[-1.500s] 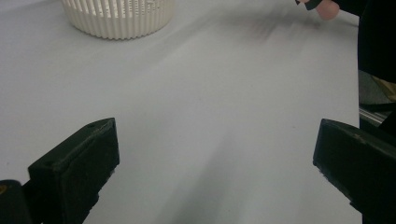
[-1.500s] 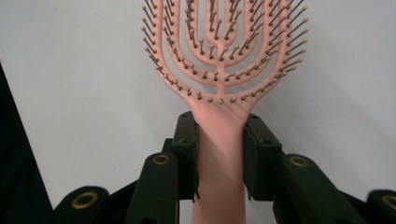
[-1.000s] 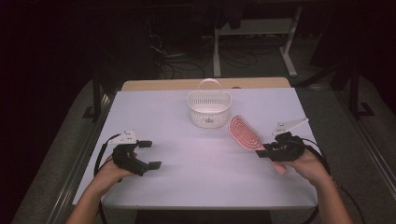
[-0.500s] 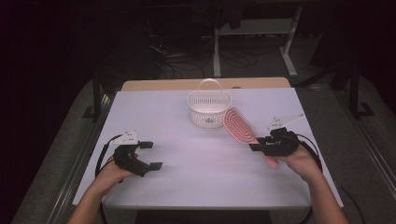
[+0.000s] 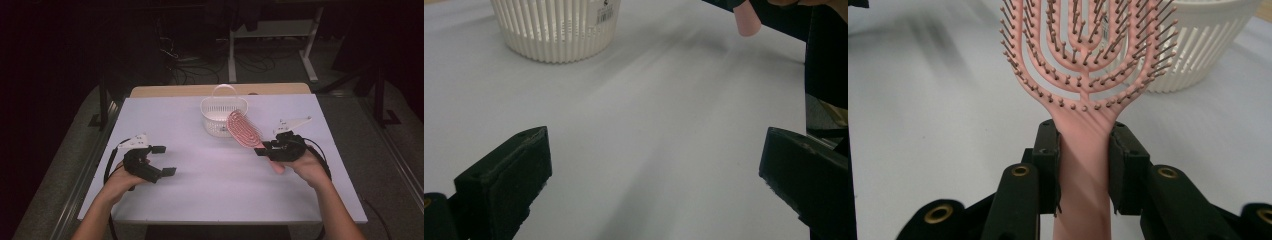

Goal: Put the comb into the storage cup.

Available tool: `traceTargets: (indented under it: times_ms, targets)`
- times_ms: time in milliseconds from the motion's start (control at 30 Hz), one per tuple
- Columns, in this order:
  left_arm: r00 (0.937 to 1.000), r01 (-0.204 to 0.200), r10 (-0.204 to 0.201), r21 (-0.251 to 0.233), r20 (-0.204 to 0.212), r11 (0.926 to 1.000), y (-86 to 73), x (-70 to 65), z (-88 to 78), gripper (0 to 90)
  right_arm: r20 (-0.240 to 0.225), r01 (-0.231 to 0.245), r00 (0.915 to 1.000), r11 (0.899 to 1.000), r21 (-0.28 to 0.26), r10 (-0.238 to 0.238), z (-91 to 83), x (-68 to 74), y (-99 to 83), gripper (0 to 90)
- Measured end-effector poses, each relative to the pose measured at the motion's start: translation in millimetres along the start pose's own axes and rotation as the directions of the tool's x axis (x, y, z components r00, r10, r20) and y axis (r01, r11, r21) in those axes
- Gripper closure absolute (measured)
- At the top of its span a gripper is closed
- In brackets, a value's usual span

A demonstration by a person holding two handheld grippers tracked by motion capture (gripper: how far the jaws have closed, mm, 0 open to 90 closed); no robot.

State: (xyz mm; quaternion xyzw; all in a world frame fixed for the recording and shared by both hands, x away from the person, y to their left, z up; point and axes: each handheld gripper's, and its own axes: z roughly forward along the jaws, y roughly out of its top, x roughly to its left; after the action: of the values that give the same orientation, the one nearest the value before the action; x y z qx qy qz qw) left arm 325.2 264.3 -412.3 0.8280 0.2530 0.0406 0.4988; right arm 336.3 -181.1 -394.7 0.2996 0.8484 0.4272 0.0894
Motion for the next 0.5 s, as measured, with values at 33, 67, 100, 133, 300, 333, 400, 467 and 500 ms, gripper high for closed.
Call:
traceTargets:
  times_ms: [33, 67, 100, 133, 300, 333, 400, 467, 500]
  targets:
    - [1.0000, 0.002, -0.002, -0.004, 0.000, 1.0000, 2.5, -0.1, 0.3, 0.5, -0.001, 0.000, 1.0000, 1.000, -0.004, 0.000, 1.2, 0.2, 1.6, 68.2]
    - [1.0000, -0.003, 0.003, -0.006, 0.000, 1.0000, 5.2, 0.3, 0.4, 0.5, 0.001, 0.000, 1.0000, 1.000, -0.009, 0.000, 2.2, 0.5, 3.3, 68.3]
    - [1.0000, -0.005, 0.005, -0.008, -0.001, 1.0000, 7.9, 0.8, 0.8, 0.5, 0.001, 0.003, 1.0000, 1.000, -0.013, -0.003, 3.1, 0.7, 5.2, 68.2]
    - [1.0000, -0.006, 0.006, -0.012, -0.003, 0.9999, 10.5, 1.3, 1.5, 0.5, 0.001, 0.005, 1.0000, 1.000, -0.018, -0.005, 3.8, 0.9, 7.1, 68.2]
    - [0.9998, -0.015, 0.016, -0.018, 0.011, 0.9997, 22.3, 2.6, 8.4, 0.5, 0.000, 0.011, 0.9999, 0.999, -0.038, -0.011, 8.4, 2.0, 16.6, 68.3]
    - [0.9998, -0.017, 0.017, -0.022, 0.012, 0.9996, 24.6, 2.5, 10.1, 0.5, -0.001, 0.012, 0.9999, 0.999, -0.042, -0.012, 9.7, 2.2, 18.2, 68.3]
    - [0.9996, -0.023, 0.023, -0.031, 0.017, 0.9993, 29.3, 2.8, 13.1, 0.5, 0.001, 0.015, 0.9999, 0.999, -0.047, -0.015, 12.1, 2.4, 21.4, 68.2]
    - [0.9994, -0.030, 0.031, -0.038, 0.017, 0.9988, 33.4, 2.5, 16.9, 0.5, -0.002, 0.016, 0.9999, 0.998, -0.053, -0.016, 14.8, 2.8, 24.5, 68.3]
    - [0.9992, -0.035, 0.036, -0.042, 0.019, 0.9985, 35.9, 2.6, 19.2, 0.5, -0.005, 0.017, 0.9998, 0.998, -0.055, -0.017, 16.3, 3.2, 26.0, 68.3]
